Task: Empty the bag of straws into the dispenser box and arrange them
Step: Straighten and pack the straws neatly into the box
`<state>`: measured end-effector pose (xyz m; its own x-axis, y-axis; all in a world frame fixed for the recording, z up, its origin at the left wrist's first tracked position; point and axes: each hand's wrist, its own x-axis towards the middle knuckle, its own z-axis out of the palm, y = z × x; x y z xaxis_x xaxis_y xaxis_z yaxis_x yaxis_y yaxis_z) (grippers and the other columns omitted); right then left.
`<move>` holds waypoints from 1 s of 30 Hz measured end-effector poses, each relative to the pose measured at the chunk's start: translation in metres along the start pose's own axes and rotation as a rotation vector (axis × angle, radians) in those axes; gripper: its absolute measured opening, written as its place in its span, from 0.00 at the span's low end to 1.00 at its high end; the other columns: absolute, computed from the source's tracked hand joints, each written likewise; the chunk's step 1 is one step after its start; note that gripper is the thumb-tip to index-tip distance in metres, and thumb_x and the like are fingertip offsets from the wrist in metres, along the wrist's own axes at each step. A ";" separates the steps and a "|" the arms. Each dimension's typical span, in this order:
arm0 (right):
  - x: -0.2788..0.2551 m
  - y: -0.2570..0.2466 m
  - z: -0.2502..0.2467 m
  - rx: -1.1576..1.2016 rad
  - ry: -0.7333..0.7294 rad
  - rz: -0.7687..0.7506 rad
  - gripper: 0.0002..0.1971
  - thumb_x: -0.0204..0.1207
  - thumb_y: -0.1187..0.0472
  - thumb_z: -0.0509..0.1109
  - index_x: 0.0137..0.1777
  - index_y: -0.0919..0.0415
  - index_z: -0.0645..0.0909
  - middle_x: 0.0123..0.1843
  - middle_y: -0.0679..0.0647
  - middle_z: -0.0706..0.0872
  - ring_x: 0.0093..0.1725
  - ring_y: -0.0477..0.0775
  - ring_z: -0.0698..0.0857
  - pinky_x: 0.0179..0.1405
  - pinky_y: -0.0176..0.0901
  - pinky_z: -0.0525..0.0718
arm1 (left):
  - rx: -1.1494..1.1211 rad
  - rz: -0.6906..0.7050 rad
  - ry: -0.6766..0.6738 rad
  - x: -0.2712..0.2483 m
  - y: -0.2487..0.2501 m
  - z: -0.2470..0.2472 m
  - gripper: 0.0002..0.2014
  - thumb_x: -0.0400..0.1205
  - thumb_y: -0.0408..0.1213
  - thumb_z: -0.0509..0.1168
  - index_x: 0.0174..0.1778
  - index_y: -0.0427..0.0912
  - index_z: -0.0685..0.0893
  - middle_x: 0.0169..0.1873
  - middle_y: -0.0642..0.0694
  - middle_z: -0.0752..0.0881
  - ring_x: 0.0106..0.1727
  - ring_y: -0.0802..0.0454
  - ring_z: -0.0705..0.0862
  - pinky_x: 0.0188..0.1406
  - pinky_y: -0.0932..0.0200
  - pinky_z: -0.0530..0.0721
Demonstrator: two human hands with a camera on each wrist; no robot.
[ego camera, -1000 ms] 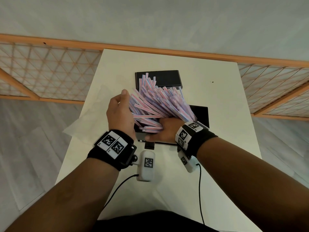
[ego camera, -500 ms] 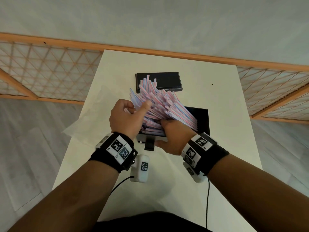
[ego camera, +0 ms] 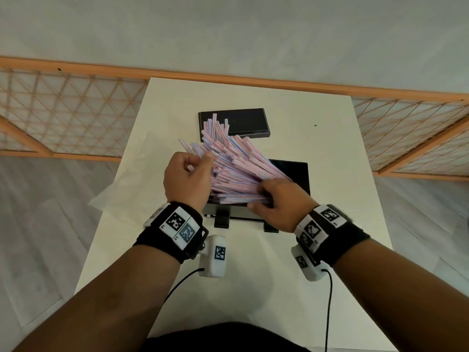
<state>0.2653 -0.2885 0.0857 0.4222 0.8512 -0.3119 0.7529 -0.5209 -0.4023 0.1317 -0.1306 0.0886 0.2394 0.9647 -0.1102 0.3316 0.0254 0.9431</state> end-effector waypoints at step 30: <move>0.023 -0.015 0.001 0.050 -0.091 0.015 0.35 0.63 0.23 0.67 0.58 0.50 0.77 0.52 0.48 0.75 0.57 0.57 0.81 0.55 0.42 0.78 | 0.036 -0.124 -0.200 -0.003 0.015 -0.017 0.14 0.81 0.44 0.72 0.31 0.41 0.89 0.21 0.40 0.89 0.22 0.40 0.90 0.30 0.42 0.93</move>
<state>0.2633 -0.2612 0.0839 0.3839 0.8351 -0.3940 0.7196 -0.5380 -0.4391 0.1206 -0.1282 0.1086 0.3694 0.8835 -0.2881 0.4010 0.1281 0.9071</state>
